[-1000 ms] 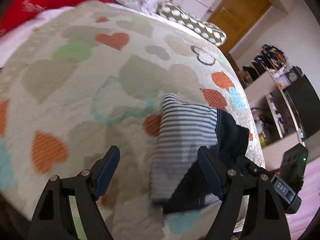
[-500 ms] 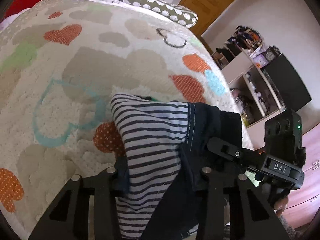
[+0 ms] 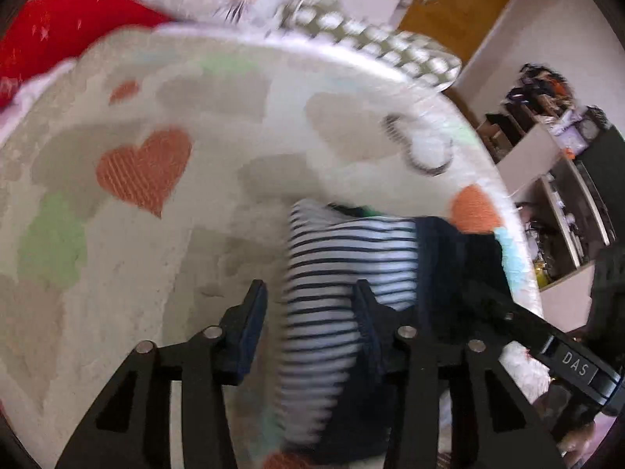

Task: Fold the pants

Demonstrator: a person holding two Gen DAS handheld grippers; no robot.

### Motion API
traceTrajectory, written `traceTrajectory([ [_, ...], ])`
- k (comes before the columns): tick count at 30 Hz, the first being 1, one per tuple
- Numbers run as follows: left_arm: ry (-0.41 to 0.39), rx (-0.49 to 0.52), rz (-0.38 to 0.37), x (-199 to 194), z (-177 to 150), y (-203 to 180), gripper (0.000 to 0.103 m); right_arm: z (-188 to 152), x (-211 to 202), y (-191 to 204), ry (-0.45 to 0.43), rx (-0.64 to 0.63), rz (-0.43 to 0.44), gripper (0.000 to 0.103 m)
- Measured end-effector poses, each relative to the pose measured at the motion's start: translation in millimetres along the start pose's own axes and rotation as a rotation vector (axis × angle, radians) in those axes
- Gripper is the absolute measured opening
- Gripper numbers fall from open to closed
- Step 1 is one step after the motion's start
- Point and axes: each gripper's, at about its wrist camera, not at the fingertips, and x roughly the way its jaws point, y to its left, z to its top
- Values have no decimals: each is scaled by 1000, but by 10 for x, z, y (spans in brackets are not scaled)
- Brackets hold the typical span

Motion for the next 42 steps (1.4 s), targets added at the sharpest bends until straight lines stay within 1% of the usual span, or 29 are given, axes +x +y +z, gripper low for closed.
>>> traceTrajectory([
  [1, 8, -29, -23, 23, -3, 73, 55, 13, 60, -52, 13, 6, -53, 52],
  [2, 5, -49, -52, 15, -6, 127, 55, 20, 70, -111, 23, 22, -55, 52],
  [3, 4, -57, -67, 4, -8, 159, 56, 24, 16, -154, 21, 37, -34, 52],
  [4, 9, -58, -77, -6, -1, 193, 56, 34, -87, -160, -1, 39, -37, 52],
  [7, 1, -79, -53, -90, -29, 248, 56, 116, -401, -80, -86, 4, -42, 53],
  [8, -13, -88, -38, -160, -57, 256, 56, 150, -501, -5, -109, -13, -21, 53],
  [10, -65, -92, -14, -361, -148, 256, 56, 175, -574, 115, -121, -32, 49, 52],
  [12, -96, -91, -26, -519, -290, 207, 57, 176, -534, 181, -119, -32, 92, 51],
  [13, -103, -86, -38, -576, -384, 183, 60, 159, -467, 171, -105, -27, 110, 50],
  [14, -104, -75, -47, -595, -482, 151, 62, 131, -374, 175, -87, -21, 111, 50],
  [16, -91, -39, -21, -528, -610, 75, 64, 49, -171, 62, -56, 31, 65, 50],
  [18, -43, 16, 11, -351, -705, -16, 64, -23, -17, -79, -34, 91, 21, 50],
  [19, -17, 24, 37, -283, -750, -34, 64, -48, 42, -151, -30, 111, -9, 50],
  [20, -32, 21, 43, -315, -776, -41, 64, -46, 36, -172, -37, 115, -21, 50],
  [22, -60, 25, 39, -457, -814, -64, 64, -52, -92, -169, -57, 121, -8, 50],
  [24, -84, 20, 42, -604, -877, -81, 64, -97, -344, -131, -105, 109, -2, 50],
  [26, -137, 27, 64, -832, -987, -121, 64, -221, -596, -108, -156, 87, -20, 59],
  [27, -169, 36, 86, -937, -1049, -155, 66, -296, -688, -106, -173, 80, -33, 61],
  [28, -199, 44, 108, -1025, -1107, -183, 70, -415, -801, -117, -190, 75, -52, 61],
  [29, -237, 52, 134, -1127, -1166, -220, 72, -502, -857, -121, -200, 75, -61, 61],
  [31, -344, 77, 216, -1382, -1332, -337, 79, -700, -972, -156, -211, 78, -88, 61],
  [32, -388, 88, 245, -1485, -1398, -393, 81, -833, -1041, -180, -213, 76, -114, 61],
  [33, -420, 95, 265, -1560, -1435, -437, 85, -919, -1076, -188, -214, 74, -131, 61],
  [34, -471, 105, 294, -1677, -1512, -497, 91, -1000, -1106, -189, -216, 71, -144, 61],
  [36, -570, 117, 324, -1906, -1646, -596, 98, -1165, -1175, -190, -214, 56, -172, 61],
  [37, -603, 119, 324, -1992, -1686, -629, 102, -1214, -1201, -183, -213, 49, -178, 62],
  [38, -650, 123, 321, -2115, -1753, -670, 103, -1280, -1235, -162, -208, 39, -180, 63],
  [40, -707, 126, 324, -2309, -1823, -735, 103, -1359, -1271, -118, -198, 28, -179, 63],
  [42, -699, 130, 350, -2391, -1841, -786, 103, -1450, -1312, -63, -194, 14, -165, 64],
])
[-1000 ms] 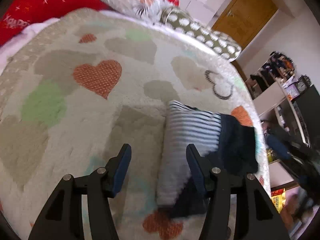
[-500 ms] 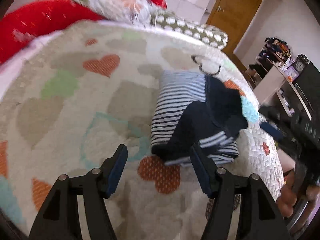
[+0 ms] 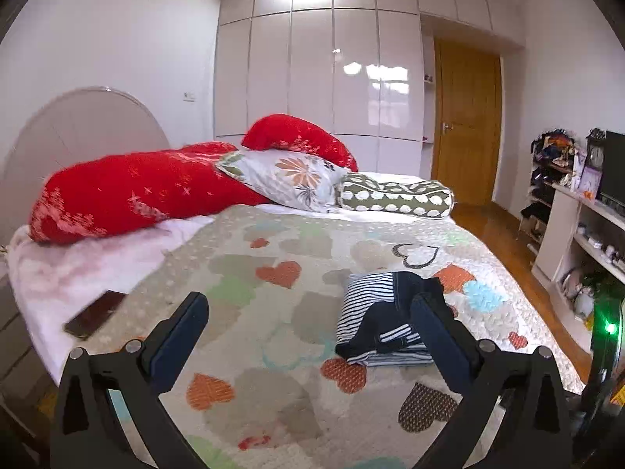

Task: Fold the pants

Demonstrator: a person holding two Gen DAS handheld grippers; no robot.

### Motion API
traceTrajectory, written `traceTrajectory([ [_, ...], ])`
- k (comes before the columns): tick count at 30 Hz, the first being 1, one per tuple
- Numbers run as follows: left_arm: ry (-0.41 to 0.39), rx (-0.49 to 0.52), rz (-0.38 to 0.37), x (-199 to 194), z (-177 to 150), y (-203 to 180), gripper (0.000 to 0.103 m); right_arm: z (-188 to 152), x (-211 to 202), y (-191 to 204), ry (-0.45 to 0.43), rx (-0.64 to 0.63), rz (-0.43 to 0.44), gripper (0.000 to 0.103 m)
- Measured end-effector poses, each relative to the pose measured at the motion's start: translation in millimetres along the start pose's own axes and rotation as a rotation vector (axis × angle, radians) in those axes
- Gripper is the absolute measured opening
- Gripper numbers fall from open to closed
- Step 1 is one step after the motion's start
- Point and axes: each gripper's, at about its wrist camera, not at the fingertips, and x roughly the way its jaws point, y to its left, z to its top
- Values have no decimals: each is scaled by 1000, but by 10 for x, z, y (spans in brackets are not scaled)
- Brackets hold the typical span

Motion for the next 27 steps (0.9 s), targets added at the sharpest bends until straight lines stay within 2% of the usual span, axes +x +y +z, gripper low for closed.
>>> traceTrajectory([
  [2, 30, 20, 18, -52, 56, -28, 103, -84, -58, 58, -2, -18, 10, 65],
  [5, 73, 11, -43, -72, 81, -52, 103, -180, -115, 171, -5, -71, 16, 66],
  [11, 161, 35, -24, 52, -32, -153, 103, -309, -163, 280, -7, -135, -9, 70],
  [13, 209, 42, 8, 152, -96, -179, 103, -326, -138, 278, -7, -144, -30, 71],
  [16, 274, 25, -24, 270, -189, -167, 103, -343, -72, 263, 13, -139, -40, 71],
  [27, 317, 33, -39, 321, -277, -195, 103, -404, 49, 295, 57, -155, -66, 71],
])
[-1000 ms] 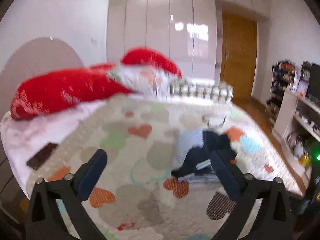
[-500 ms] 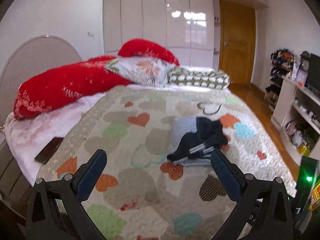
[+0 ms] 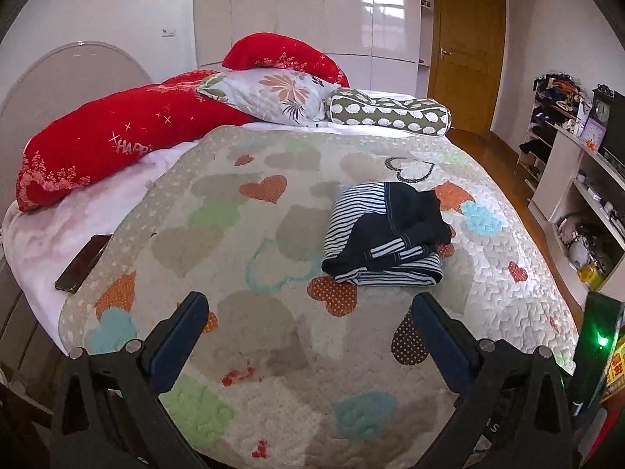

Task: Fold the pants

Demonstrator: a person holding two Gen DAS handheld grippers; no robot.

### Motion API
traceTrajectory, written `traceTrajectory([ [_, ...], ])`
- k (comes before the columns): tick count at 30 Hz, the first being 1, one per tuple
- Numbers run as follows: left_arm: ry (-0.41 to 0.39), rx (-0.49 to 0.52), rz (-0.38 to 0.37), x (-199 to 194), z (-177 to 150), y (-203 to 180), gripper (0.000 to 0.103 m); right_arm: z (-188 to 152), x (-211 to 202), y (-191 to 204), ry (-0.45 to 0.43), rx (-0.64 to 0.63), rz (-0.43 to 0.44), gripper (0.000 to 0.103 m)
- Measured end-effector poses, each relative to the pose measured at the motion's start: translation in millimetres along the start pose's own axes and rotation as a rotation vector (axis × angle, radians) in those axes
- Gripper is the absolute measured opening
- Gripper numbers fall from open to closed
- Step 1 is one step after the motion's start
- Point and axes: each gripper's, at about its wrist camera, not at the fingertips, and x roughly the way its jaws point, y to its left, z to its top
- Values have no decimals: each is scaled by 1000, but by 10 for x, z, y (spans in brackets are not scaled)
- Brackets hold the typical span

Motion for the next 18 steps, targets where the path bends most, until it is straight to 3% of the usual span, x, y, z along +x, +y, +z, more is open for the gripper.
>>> traceTrajectory([
  [18, 53, -3, -57, 97, -46, -7, 103, -32, 79, 31, 15, -18, -25, 73],
])
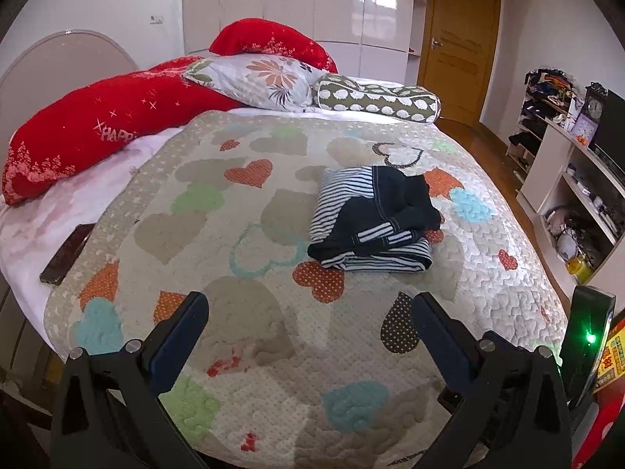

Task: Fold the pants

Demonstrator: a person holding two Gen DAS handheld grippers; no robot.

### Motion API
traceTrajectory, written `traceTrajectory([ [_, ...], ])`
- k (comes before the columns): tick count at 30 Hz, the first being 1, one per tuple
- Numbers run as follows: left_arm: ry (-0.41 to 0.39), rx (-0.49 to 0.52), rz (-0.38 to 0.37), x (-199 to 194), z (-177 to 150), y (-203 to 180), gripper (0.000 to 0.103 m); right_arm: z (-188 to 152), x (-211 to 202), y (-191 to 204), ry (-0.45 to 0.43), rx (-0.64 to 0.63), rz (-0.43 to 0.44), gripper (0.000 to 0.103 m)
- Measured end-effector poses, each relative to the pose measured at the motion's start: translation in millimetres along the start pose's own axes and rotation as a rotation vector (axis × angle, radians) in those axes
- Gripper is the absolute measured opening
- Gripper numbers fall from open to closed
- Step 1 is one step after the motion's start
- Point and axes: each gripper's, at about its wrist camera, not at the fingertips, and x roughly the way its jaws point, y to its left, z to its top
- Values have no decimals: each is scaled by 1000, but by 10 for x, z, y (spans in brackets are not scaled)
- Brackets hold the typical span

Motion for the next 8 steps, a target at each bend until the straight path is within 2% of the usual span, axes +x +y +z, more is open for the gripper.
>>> traceTrajectory([
  [8, 37, -16, -3, 78, -30, 40, 103, -31, 10, 84, 3, -41, 6, 75],
])
